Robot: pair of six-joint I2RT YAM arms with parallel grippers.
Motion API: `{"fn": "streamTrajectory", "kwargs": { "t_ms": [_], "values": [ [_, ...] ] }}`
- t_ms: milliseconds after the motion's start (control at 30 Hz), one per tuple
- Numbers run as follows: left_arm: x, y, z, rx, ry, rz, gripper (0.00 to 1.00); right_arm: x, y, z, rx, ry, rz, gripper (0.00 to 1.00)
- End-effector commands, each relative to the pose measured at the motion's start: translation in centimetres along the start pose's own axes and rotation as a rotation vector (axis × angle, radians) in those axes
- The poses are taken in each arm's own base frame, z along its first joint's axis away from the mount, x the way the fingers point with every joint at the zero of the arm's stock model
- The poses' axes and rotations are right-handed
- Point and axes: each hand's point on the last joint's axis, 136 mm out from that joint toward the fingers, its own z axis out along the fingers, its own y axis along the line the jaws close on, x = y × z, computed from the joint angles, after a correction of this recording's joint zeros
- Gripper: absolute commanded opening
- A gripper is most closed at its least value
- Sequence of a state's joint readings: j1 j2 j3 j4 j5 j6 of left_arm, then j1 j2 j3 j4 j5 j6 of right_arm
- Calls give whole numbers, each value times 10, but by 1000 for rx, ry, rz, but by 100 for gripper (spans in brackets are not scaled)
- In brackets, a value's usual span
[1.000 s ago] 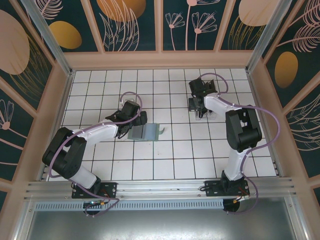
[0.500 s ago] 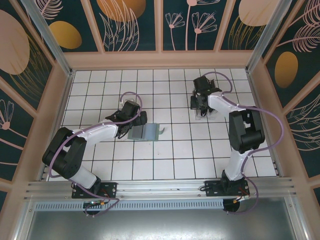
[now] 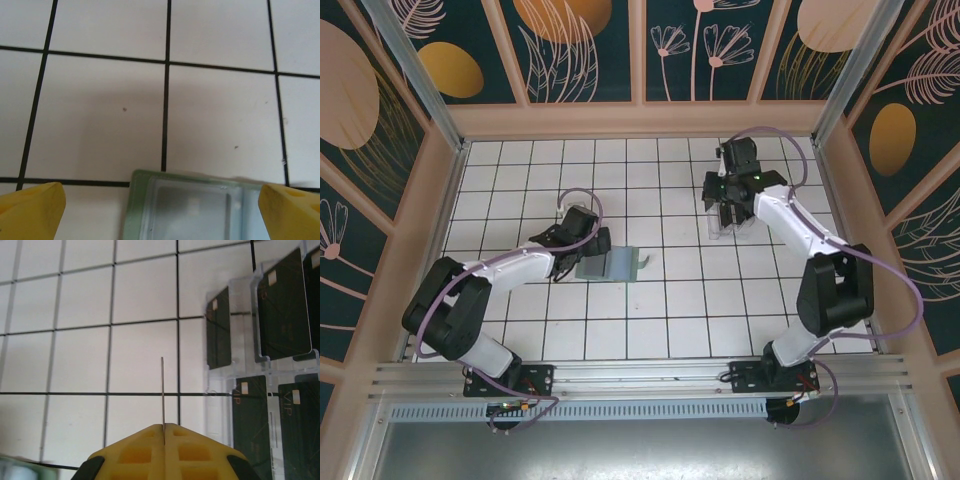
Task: Put the credit cards into the card holder
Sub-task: Pick up the credit card from the storage box, then move the card holder to the center of the table.
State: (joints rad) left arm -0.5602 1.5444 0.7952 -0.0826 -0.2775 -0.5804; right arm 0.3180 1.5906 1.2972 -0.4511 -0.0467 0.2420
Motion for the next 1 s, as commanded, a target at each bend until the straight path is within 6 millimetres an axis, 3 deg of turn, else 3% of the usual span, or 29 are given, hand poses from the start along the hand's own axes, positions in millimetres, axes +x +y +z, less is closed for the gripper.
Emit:
{"fn": "streamTrajectory", "kwargs": {
  "t_ms": [0, 167, 300, 533, 733, 967],
  "values": [
    [5, 16, -4, -46, 7, -17, 99, -2, 24, -25, -110, -49, 31, 0],
    [12, 20, -2, -62, 24, -28, 99, 16, 56, -47, -252, -79, 62, 0],
    [17, 32, -7, -101, 14, -56, 98, 44, 92, -51, -376, -65, 86, 0],
    [22, 42, -13, -124, 5, -103, 99, 111, 166, -26, -495, 33, 63, 0],
    [25, 40, -7, -132, 35, -71, 98, 142, 187, 2, -494, 99, 52, 0],
    [26, 44, -4, -136, 28, -88, 98, 160, 207, 23, -494, 146, 35, 0]
  ]
}}
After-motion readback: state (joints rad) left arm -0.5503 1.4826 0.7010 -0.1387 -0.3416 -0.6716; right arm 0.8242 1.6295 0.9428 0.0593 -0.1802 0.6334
